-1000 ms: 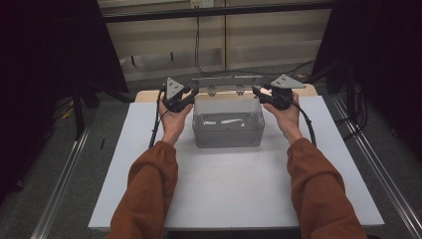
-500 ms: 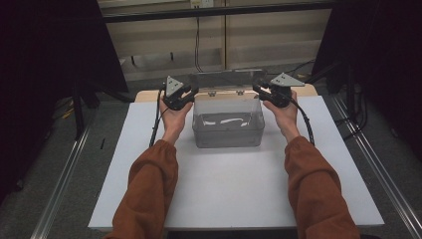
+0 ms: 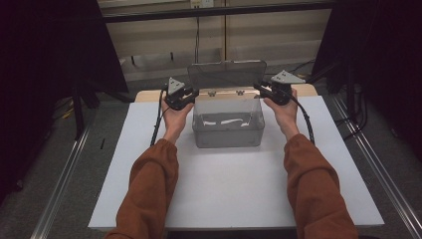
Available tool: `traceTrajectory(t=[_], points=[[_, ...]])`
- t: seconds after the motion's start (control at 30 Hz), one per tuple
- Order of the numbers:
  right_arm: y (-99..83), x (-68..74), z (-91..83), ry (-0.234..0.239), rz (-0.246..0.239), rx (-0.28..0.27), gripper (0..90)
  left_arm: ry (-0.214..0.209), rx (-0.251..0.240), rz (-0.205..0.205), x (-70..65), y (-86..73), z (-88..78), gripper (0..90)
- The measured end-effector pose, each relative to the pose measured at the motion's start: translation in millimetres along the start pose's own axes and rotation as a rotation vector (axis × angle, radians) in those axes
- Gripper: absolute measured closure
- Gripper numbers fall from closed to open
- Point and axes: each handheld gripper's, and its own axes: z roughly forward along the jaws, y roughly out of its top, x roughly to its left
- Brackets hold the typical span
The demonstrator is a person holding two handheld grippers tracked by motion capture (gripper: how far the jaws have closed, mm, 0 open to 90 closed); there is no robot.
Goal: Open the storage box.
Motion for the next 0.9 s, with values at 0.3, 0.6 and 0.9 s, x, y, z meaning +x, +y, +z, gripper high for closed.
traceTrajectory(t=[0.3, 0.6, 0.9], points=[[-0.8, -1.0, 2.6, 0.001, 0.005, 0.013, 70.9, -0.001, 0.011, 0.006, 3.8, 5.0, 4.8, 73.8], [-11.6, -4.2, 11.0, -0.008, 0.020, 0.041, 72.5, -0.014, 0.020, -0.016, 8.1, 6.6, 10.0, 75.0], [-5.1, -9.2, 17.8, 0.004, 0.051, 0.070, 73.2, -0.027, 0.038, -0.052, 12.7, 9.4, 15.2, 75.8]])
